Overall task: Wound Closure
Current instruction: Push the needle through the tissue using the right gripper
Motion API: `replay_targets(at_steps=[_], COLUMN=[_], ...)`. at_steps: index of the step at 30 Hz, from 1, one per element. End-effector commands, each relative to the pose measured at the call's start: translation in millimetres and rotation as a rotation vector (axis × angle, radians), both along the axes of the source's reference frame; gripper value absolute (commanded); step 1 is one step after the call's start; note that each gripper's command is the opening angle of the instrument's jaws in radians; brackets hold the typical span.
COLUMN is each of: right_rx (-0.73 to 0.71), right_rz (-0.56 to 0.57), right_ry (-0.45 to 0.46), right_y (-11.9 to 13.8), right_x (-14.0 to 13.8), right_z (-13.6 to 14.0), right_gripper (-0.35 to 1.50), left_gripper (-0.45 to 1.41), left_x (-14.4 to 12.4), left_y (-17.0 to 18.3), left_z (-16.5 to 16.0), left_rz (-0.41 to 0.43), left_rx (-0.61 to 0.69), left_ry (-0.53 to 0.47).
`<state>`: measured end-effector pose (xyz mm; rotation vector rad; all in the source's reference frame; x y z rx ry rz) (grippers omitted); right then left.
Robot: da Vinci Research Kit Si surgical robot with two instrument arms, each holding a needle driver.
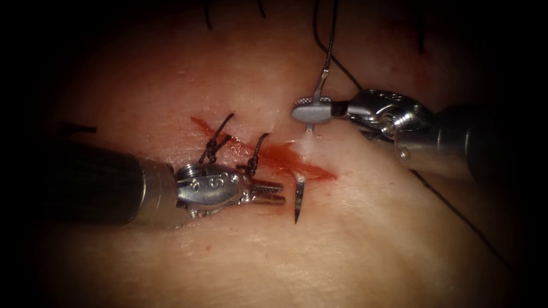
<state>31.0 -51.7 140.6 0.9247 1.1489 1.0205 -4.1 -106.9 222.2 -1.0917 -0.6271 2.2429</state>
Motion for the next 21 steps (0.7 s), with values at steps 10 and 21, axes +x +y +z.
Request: replay_targets(at_steps=[10,21], right_rx=[0.021,-0.406], right_rz=[0.0,0.022], right_ry=[0.036,-0.051], right_y=[-1.6,2.3], right_x=[1.7,1.1], right_z=[0.1,-1.2], right_gripper=[-0.01,1.31], left_gripper=[0.16,0.16], left_x=[-0.6,-0.4], left_y=[-0.7,-0.4], left_z=[0.4,0.4], left_rz=[0.0,0.002], left_rx=[0.003,0.005], left_ry=[0.0,-0.002])
